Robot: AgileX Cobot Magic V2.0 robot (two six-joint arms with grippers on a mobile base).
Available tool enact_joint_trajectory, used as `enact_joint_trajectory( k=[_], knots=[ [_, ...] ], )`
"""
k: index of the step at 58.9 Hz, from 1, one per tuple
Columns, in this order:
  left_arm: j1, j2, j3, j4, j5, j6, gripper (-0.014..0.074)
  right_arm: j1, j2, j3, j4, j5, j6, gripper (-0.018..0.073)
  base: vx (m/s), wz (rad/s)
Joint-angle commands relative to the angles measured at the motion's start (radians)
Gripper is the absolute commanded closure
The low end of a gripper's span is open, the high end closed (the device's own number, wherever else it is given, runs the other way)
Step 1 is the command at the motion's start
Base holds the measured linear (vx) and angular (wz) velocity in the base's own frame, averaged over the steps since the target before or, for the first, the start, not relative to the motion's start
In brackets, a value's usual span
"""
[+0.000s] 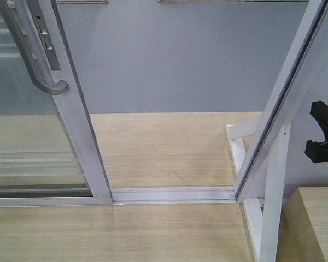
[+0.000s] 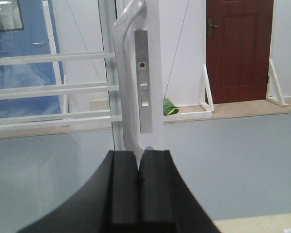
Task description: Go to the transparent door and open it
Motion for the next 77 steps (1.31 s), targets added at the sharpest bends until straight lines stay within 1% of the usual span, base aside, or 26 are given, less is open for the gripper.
enact_joint_trajectory(
  k=[1, 7, 13, 34, 39, 43, 48, 52, 57, 59, 63, 65, 67, 70, 77],
  knots=[
    [-0.001, -0.094, 0.028, 0.000, 0.028, -0.001, 0.0603, -0.007, -0.004, -0.029, -0.006, -0.079, -0.005, 0.0216, 0.00, 0.00],
    [-0.005, -0.065, 0.025, 0.000, 0.092, -0.001, 0.0603, -0.007, -0.004, -0.029, -0.006, -0.079, -0.005, 0.0216, 0.00, 0.00],
    [-0.005, -0.044, 0.024, 0.000, 0.116, -0.001, 0.0603, -0.007, -0.004, -0.029, -0.006, -0.077, -0.005, 0.0216, 0.00, 0.01],
    [-0.005, -0.039, 0.024, 0.000, 0.118, -0.001, 0.0603, -0.007, -0.004, -0.029, -0.006, -0.081, -0.005, 0.0216, 0.00, 0.00],
    [-0.005, -0.039, 0.024, 0.000, 0.118, -0.001, 0.0603, -0.009, -0.031, -0.005, -0.009, -0.091, -0.013, 0.0220, 0.00, 0.00],
    [-0.005, -0.039, 0.024, 0.000, 0.118, -0.001, 0.0603, -0.043, -0.100, 0.041, -0.010, -0.121, -0.049, 0.0253, 0.00, 0.00],
    [-0.005, -0.039, 0.024, 0.000, 0.118, 0.000, 0.0603, -0.105, -0.223, 0.137, 0.011, -0.174, -0.066, 0.0335, 0.00, 0.00],
    [-0.005, -0.039, 0.024, 0.000, 0.118, 0.000, 0.0603, -0.163, -0.355, 0.248, 0.032, -0.243, -0.066, 0.0429, 0.00, 0.00],
    [-0.005, -0.039, 0.024, 0.000, 0.118, 0.000, 0.0603, -0.202, -0.507, 0.382, 0.087, -0.279, -0.071, 0.0547, 0.00, 0.00],
    [-0.005, -0.039, 0.024, 0.000, 0.118, 0.000, 0.0603, -0.207, -0.550, 0.420, 0.114, -0.279, -0.073, 0.0574, 0.00, 0.00],
    [-0.005, -0.039, 0.024, 0.000, 0.118, 0.000, 0.0603, -0.215, -0.648, 0.513, 0.148, -0.273, -0.081, 0.0571, 0.00, 0.00],
    [-0.005, -0.039, 0.024, 0.000, 0.118, 0.000, 0.0603, -0.216, -0.694, 0.505, 0.151, -0.163, -0.081, 0.0571, 0.00, 0.00],
    [-0.005, -0.039, 0.024, 0.000, 0.118, 0.000, 0.0603, -0.217, -0.726, 0.504, 0.142, -0.100, -0.091, 0.0570, 0.00, 0.00],
    [-0.005, -0.039, 0.024, 0.000, 0.117, 0.000, 0.0603, -0.218, -0.711, 0.506, 0.121, -0.074, -0.101, 0.0570, 0.00, 0.00],
    [-0.005, -0.039, 0.024, 0.000, 0.116, 0.000, 0.0603, -0.216, -0.719, 0.506, 0.128, -0.065, -0.104, 0.0569, 0.00, 0.00]
  ],
)
